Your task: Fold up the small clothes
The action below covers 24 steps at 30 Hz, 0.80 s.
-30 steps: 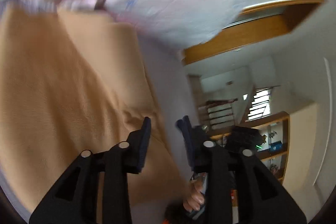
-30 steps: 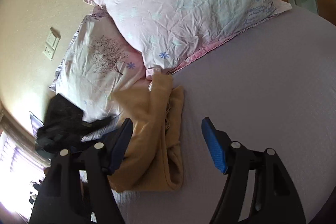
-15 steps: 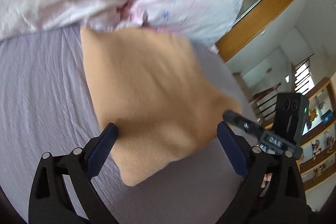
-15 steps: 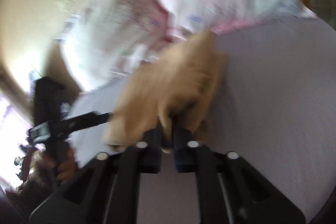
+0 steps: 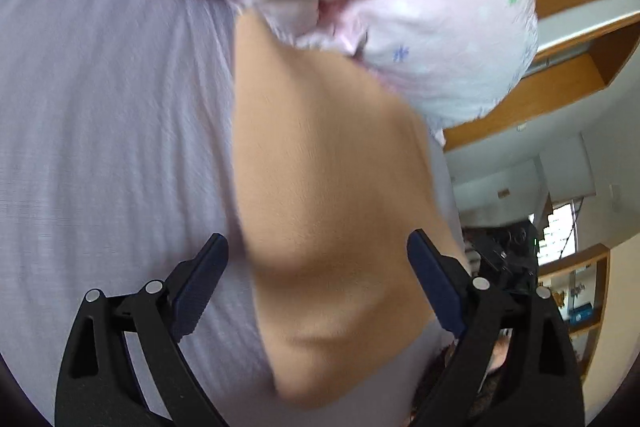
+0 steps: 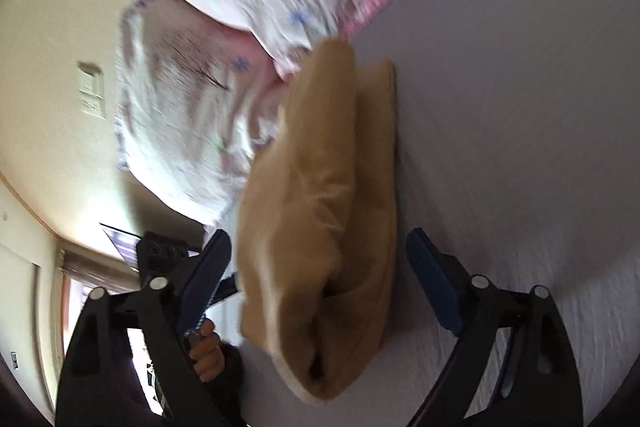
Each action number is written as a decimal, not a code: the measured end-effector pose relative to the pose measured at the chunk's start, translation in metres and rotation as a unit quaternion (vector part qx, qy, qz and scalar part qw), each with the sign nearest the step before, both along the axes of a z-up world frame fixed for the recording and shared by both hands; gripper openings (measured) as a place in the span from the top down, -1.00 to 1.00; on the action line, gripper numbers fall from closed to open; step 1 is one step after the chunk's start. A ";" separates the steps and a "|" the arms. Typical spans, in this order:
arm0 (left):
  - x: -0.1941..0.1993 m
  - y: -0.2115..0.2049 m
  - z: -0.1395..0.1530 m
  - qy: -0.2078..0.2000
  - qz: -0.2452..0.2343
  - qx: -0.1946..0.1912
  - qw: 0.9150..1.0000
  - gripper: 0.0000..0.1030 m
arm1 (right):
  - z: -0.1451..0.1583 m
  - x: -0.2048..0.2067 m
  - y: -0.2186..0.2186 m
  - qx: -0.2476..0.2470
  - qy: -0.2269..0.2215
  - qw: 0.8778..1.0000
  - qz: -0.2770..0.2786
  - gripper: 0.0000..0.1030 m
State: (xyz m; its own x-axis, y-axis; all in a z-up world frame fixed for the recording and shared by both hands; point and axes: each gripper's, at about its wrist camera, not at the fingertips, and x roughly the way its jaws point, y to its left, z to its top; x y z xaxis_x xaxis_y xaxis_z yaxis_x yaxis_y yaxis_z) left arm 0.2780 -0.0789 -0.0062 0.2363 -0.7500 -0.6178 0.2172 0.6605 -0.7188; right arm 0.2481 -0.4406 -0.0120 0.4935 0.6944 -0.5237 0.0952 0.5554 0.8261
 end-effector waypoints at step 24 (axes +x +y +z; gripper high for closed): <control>-0.044 0.124 0.047 -0.135 0.087 0.059 0.985 -0.08 | 0.051 0.036 0.097 -0.065 -0.082 0.994 0.035 -0.21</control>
State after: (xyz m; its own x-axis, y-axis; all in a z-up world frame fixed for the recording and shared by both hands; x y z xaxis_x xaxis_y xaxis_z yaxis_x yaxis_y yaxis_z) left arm 0.2340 0.0453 0.0408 0.5228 -0.6097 -0.5958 0.2648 0.7805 -0.5663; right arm 0.2846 -0.3440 0.0390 0.5321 0.6622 -0.5276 -0.0781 0.6589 0.7482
